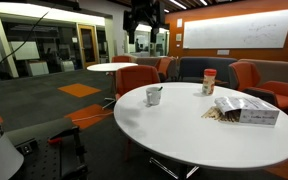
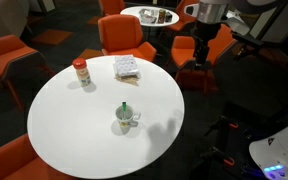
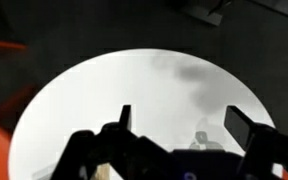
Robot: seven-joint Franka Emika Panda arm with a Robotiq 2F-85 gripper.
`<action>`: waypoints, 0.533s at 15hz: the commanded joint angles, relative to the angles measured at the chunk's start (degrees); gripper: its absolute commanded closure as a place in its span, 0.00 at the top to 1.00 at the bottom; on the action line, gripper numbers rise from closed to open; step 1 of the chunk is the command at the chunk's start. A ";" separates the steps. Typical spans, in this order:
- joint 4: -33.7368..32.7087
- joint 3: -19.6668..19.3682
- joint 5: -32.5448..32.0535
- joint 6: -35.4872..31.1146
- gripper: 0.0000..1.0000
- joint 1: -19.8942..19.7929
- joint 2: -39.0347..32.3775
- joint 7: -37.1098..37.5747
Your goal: Remove the green and white object from the mug and place it on the table
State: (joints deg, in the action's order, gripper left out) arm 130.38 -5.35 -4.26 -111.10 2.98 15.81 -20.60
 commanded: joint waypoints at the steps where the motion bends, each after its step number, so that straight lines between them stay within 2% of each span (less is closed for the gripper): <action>1: -4.56 2.77 -2.47 -0.95 1.00 1.28 -7.11 -6.11; 8: -8.99 8.97 -10.69 -3.49 1.00 3.02 -19.37 -15.01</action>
State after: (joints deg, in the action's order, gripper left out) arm 123.57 2.09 -11.13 -114.46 5.91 -0.51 -31.38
